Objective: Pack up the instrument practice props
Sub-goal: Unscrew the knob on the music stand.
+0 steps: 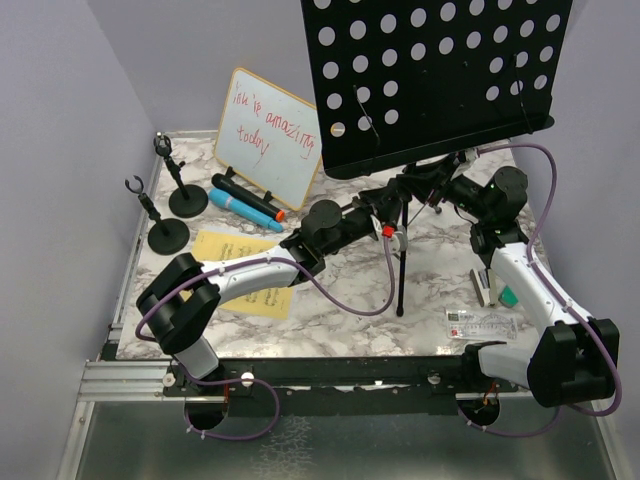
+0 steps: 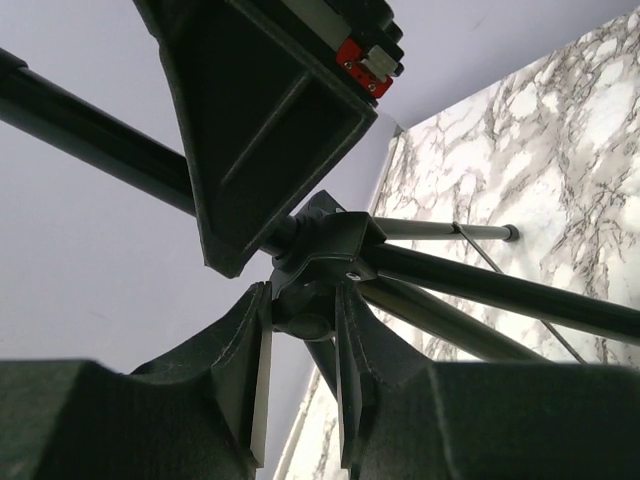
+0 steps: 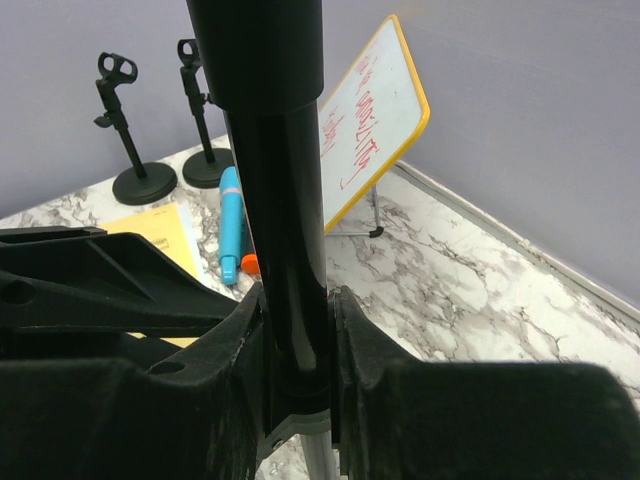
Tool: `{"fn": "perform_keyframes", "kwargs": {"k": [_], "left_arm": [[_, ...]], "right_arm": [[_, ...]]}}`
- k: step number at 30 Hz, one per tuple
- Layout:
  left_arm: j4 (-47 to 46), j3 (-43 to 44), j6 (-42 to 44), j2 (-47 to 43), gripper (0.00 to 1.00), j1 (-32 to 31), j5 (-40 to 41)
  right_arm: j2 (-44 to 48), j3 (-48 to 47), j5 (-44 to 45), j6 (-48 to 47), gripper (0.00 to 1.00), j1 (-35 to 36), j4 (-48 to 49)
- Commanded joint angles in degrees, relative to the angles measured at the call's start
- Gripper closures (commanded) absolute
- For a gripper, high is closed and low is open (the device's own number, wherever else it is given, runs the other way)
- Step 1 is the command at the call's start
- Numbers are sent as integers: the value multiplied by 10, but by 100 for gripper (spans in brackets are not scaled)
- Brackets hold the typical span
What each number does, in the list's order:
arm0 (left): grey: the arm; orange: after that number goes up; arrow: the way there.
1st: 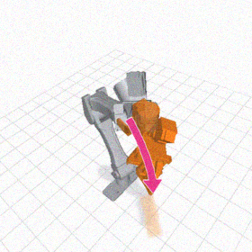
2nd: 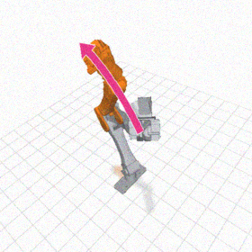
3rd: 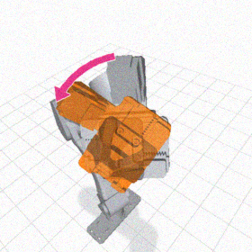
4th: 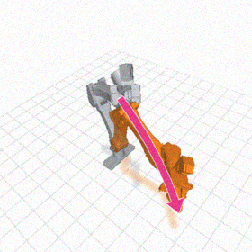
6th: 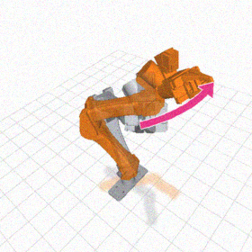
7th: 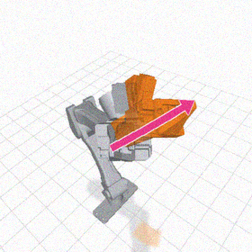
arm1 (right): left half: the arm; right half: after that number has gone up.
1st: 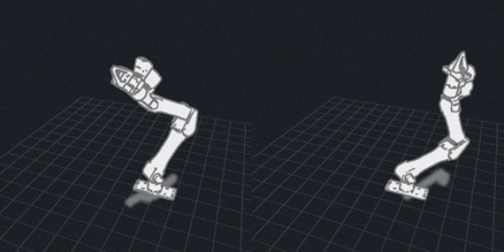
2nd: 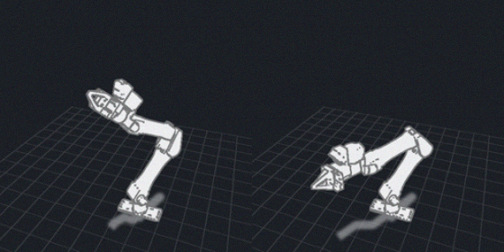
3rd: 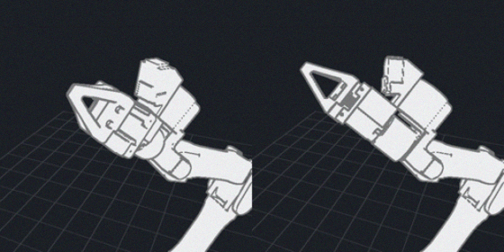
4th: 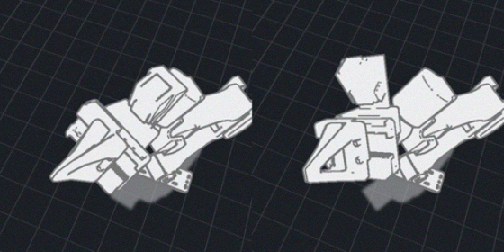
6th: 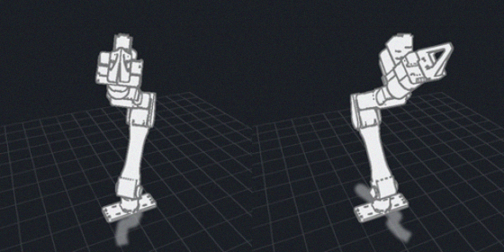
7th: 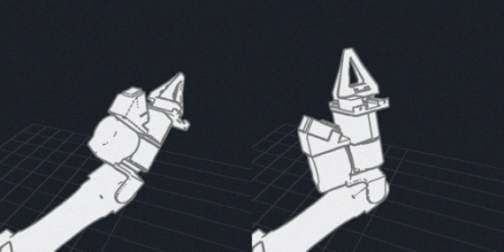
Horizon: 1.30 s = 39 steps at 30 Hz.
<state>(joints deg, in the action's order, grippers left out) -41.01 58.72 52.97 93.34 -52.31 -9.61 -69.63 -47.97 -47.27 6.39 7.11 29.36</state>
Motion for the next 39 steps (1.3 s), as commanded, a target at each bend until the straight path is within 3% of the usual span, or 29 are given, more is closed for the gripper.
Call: {"fn": "perform_keyframes", "kwargs": {"k": [1,5,11,20,23,29,31,34,39], "left_arm": [[22,30,-73,5,91,0,22],[34,39,-198,-2,98,10,29],[42,42,-394,-18,100,17,91],[134,59,-939,-39,100,62,147],[158,41,-1079,-48,100,67,162],[189,53,-1296,-24,94,78,102],[184,53,-1345,-14,90,78,79],[184,57,-1351,-14,81,78,69],[192,50,-1234,-61,56,78,136]], "right_arm": [[-8,11,-41,3,100,4,-95],[-6,11,-41,3,99,4,-96],[-5,11,-41,5,99,4,-95],[-8,10,-41,8,99,4,-96],[-9,8,-41,9,99,4,-98],[-12,2,-38,7,99,4,-112],[-12,0,-37,7,99,4,-115],[-11,0,-36,7,99,4,-116],[-10,0,-36,6,99,4,-116]]}}
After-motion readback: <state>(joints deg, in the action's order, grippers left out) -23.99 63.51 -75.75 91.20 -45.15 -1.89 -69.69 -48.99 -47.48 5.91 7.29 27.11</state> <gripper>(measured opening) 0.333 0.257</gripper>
